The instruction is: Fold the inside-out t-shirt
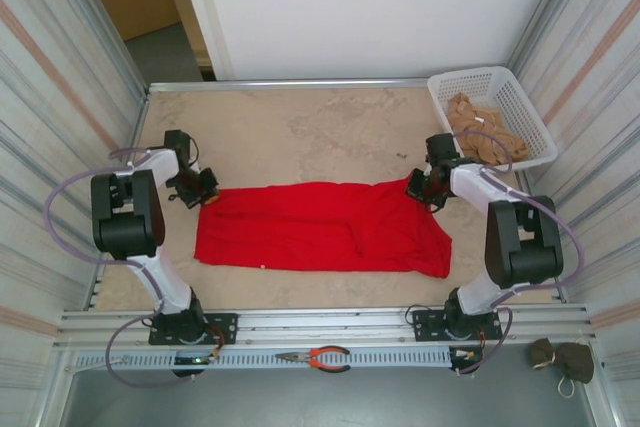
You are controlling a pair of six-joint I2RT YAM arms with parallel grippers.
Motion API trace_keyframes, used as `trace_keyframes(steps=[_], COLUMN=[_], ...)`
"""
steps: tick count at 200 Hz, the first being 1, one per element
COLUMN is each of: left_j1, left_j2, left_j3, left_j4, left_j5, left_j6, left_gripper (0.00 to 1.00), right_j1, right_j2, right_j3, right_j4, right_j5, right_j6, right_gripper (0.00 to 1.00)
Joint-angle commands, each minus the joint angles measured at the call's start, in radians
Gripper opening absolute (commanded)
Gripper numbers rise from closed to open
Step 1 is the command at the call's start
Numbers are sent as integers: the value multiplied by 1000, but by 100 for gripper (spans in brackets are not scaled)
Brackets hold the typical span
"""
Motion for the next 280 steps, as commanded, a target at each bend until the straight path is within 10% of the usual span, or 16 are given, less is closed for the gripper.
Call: trace_keyframes(steps=[1, 68, 78, 107, 156, 203, 280], left_j1=[17, 31, 32, 32, 4, -66, -85], left_j2=[19, 5, -7, -63, -219, -297, -297], left_j3=[28, 30, 26, 20, -18, -90, -172], left_j4=[21, 109, 129, 137, 135, 125, 167], left_j5=[20, 56, 78, 89, 127, 168, 219], left_j6=[-8, -34, -28, -26, -80, -106, -120], left_gripper=[0, 0, 0, 40, 51, 52, 52], right_j1=[-16, -49, -50, -52, -35, -90, -93], right_j2=[-59, 70, 65, -1, -196, -233, -239], right_j3=[-30, -76, -81, -85, -61, -110, -186], right_j4=[-52, -40, -38, -36, -118, -133, -73], right_j5=[30, 70, 65, 16, -14, 52, 5], right_j6=[21, 41, 41, 34, 39, 5, -44], right_gripper=[9, 1, 12, 58, 60, 100, 100])
